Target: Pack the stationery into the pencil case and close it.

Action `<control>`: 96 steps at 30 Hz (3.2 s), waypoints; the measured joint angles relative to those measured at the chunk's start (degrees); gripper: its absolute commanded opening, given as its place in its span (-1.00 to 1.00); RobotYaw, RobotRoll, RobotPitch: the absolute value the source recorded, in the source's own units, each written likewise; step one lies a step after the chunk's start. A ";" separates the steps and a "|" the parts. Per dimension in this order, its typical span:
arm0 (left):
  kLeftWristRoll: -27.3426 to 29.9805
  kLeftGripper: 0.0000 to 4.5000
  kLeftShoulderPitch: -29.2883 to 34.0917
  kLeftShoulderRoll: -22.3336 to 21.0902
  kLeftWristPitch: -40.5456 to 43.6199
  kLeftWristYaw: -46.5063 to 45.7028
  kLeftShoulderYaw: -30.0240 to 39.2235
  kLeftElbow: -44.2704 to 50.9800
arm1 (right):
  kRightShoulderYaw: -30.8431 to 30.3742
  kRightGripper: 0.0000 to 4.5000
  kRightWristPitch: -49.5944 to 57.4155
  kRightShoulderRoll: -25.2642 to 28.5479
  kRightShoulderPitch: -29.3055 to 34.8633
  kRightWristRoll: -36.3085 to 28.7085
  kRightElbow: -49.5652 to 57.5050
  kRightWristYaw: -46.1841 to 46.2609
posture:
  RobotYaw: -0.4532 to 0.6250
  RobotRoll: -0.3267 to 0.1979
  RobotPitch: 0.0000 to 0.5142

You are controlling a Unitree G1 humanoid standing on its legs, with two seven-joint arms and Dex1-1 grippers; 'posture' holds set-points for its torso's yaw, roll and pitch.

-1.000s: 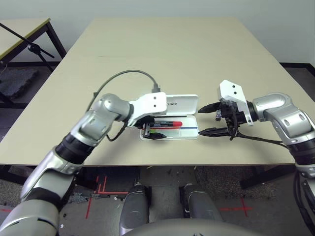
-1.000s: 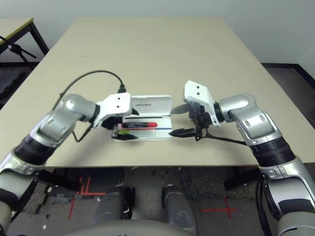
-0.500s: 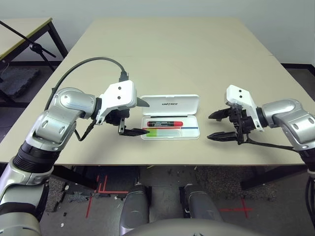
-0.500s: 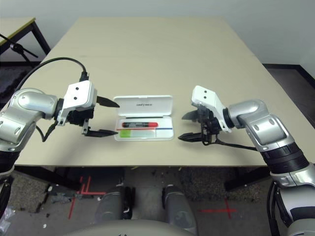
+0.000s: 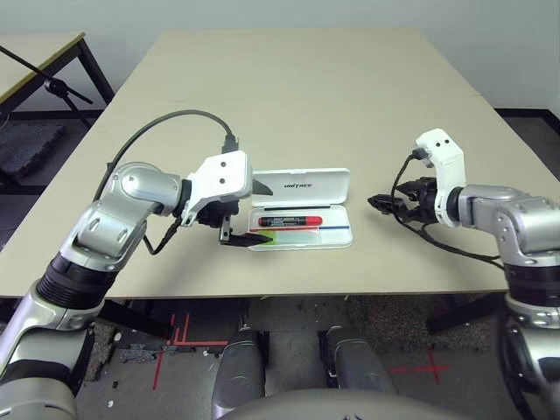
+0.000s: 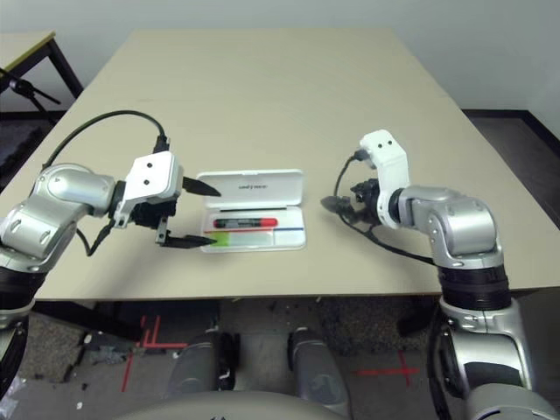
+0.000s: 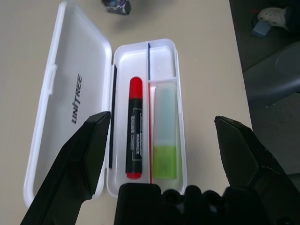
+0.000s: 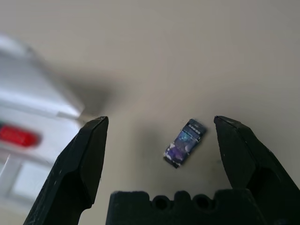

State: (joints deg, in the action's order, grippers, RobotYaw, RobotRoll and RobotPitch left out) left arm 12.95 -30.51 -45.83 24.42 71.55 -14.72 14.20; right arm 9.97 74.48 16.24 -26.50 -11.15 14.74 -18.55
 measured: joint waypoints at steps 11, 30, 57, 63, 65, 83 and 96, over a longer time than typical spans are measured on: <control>-0.76 0.99 -0.14 0.27 -0.26 0.47 -1.75 -0.91 | 4.42 1.00 -4.11 -10.56 1.00 5.94 3.45 17.77 | -0.47 0.25 -0.68; -2.21 0.99 -0.10 0.75 -0.48 -0.37 -3.18 -0.89 | 5.41 1.00 -3.17 -11.03 -2.80 2.83 -3.23 17.53 | -0.40 0.25 -0.72; -3.09 1.00 -0.11 2.23 2.42 -1.83 -4.31 0.95 | 0.33 0.09 -5.24 -4.64 -0.47 1.70 -9.52 11.92 | -0.39 0.25 -0.69; -3.10 1.00 -0.11 2.23 2.78 -1.83 -4.38 0.98 | -0.80 -0.85 -5.76 -3.50 -0.33 1.59 -9.91 10.42 | -0.40 0.25 -0.68; -3.10 1.00 -0.11 2.23 2.78 -1.83 -4.41 0.98 | -1.14 -0.85 -5.89 -3.24 -0.27 1.59 -9.91 10.12 | -0.40 0.25 -0.68; -3.52 1.00 -0.17 2.07 2.75 -1.58 -4.63 0.85 | -18.82 -0.85 -28.20 29.14 1.25 -2.08 -8.80 -29.55 | -0.41 0.25 -0.68; -4.14 1.00 -0.07 0.06 1.83 -0.83 -4.61 0.69 | -20.66 -0.85 -52.20 35.22 1.18 -3.23 -11.92 -54.80 | -0.38 0.25 -0.71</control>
State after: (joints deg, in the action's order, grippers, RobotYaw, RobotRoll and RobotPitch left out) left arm 8.82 -30.57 -45.77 26.25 70.72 -19.34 14.89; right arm -10.69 22.28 51.47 -25.32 -14.38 2.82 -73.35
